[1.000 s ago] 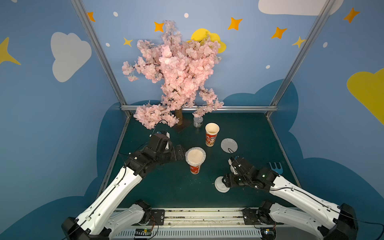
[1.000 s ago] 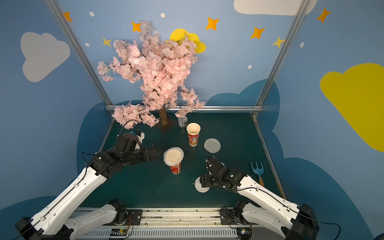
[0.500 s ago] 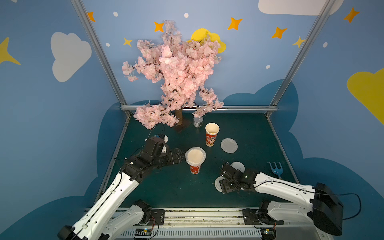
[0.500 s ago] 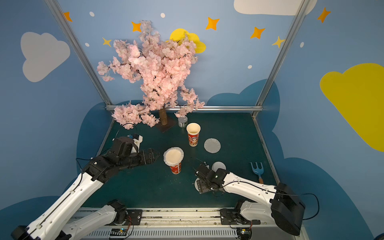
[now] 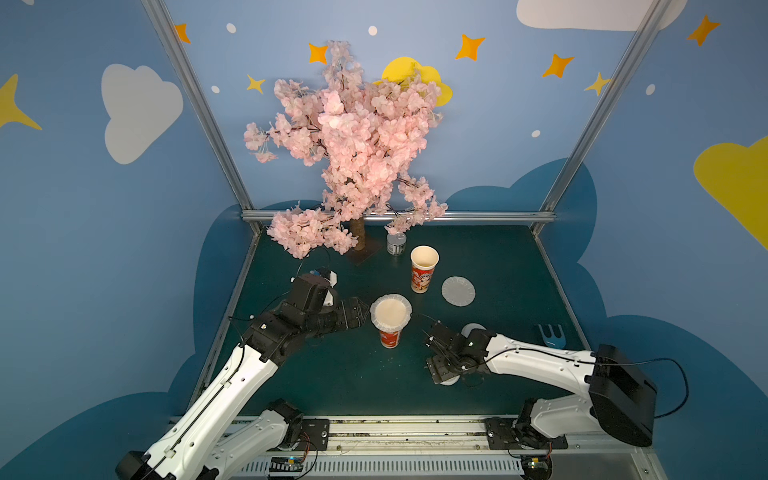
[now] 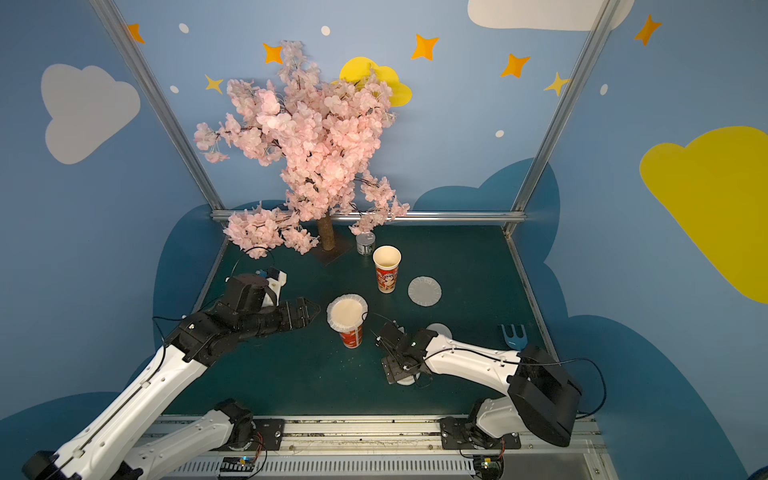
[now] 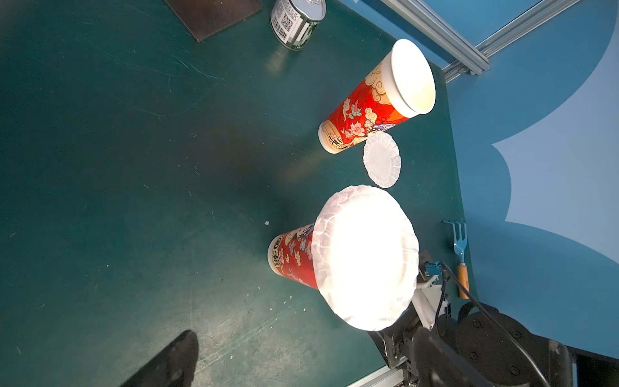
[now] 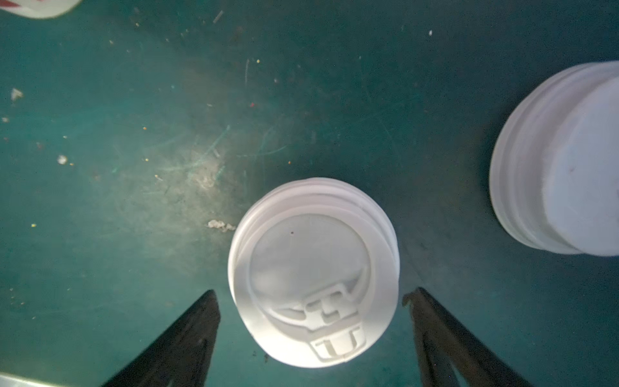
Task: Put the leak-proof paper on the milk tea cups
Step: Pick up the cup lid from the center of the board.
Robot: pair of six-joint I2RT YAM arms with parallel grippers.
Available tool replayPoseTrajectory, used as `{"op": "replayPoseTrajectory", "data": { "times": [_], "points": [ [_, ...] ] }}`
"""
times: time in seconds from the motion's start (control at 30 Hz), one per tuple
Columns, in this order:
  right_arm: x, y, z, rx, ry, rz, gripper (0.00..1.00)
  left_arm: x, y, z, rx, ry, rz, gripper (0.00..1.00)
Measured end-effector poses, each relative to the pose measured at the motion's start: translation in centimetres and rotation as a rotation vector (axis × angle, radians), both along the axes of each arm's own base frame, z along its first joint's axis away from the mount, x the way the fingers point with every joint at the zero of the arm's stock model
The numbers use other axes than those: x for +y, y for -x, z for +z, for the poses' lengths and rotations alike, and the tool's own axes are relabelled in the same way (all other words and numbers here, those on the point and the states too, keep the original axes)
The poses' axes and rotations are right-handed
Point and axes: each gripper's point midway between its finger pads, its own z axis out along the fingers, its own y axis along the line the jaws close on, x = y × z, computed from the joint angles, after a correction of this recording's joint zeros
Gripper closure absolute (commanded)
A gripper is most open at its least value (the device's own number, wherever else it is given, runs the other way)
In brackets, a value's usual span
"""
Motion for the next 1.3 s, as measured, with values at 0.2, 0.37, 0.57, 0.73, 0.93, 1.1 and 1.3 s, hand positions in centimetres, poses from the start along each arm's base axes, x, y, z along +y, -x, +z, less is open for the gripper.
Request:
{"op": "replayPoseTrajectory", "data": {
  "times": [0.2,0.37,0.57,0.73,0.93,1.1,1.3],
  "points": [
    [-0.1,0.0,-0.2,0.004,0.003,-0.007,0.12,-0.1,0.0,0.0,-0.004,-0.001,-0.007,0.0],
    [-0.3,0.2,-0.5,0.008,0.005,-0.017,0.11,-0.1,0.0,0.1,-0.005,0.002,-0.009,0.0],
    [-0.5,0.4,-0.9,0.016,0.011,-0.019,0.12,-0.2,0.0,0.1,-0.005,0.004,-0.011,0.0],
    [-0.4,0.3,-1.0,0.014,0.005,-0.025,0.13,-0.2,0.0,0.1,-0.004,0.005,-0.013,0.0],
    [-0.5,0.4,-1.2,0.017,0.009,-0.028,0.15,-0.2,0.0,0.1,-0.004,0.006,-0.014,0.0],
    [-0.5,0.4,-1.4,0.019,0.009,-0.032,0.18,-0.3,0.1,0.1,-0.003,0.008,-0.016,0.0],
    [-0.5,0.4,-1.4,0.019,0.01,-0.035,0.21,-0.2,0.1,0.2,-0.005,0.009,-0.016,0.0]
  ]
}}
